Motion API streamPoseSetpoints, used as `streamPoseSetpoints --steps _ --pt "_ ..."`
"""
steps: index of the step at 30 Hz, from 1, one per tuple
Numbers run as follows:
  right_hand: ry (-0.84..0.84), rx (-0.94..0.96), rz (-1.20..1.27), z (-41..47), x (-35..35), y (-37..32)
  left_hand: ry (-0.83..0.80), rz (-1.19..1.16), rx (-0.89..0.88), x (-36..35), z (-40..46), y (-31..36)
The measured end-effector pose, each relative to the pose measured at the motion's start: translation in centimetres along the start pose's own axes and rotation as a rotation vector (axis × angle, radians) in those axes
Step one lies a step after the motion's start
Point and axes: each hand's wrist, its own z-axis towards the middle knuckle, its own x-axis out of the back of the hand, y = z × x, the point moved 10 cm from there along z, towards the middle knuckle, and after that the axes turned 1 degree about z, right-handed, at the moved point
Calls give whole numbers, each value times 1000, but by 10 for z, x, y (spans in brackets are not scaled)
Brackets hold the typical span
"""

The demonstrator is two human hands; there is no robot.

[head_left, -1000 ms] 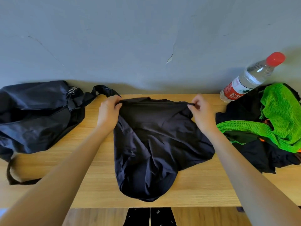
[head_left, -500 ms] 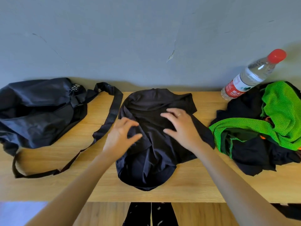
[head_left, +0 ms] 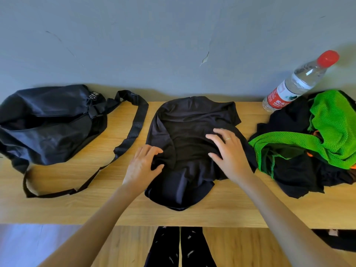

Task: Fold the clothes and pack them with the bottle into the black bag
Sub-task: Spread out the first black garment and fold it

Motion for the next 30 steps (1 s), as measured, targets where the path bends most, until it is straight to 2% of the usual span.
streamPoseSetpoints --steps 3,10,19,23,26,30 --pt "27 9 58 -36 -3 -18 -84 74 -63 -13 -6 15" --pt "1 -220 59 -108 -43 -3 -119 192 -112 -34 -2 31" --pt "76 -361 62 -104 -44 1 -207 161 -89 -45 -2 33" --pt "105 -376 83 -100 -42 -1 -203 78 -70 -36 -5 33" --pt "107 -417 253 -102 -40 3 -186 -10 -31 -20 -8 29" --pt "149 -563 681 -107 -25 13 -150 -96 62 5 -12 21"
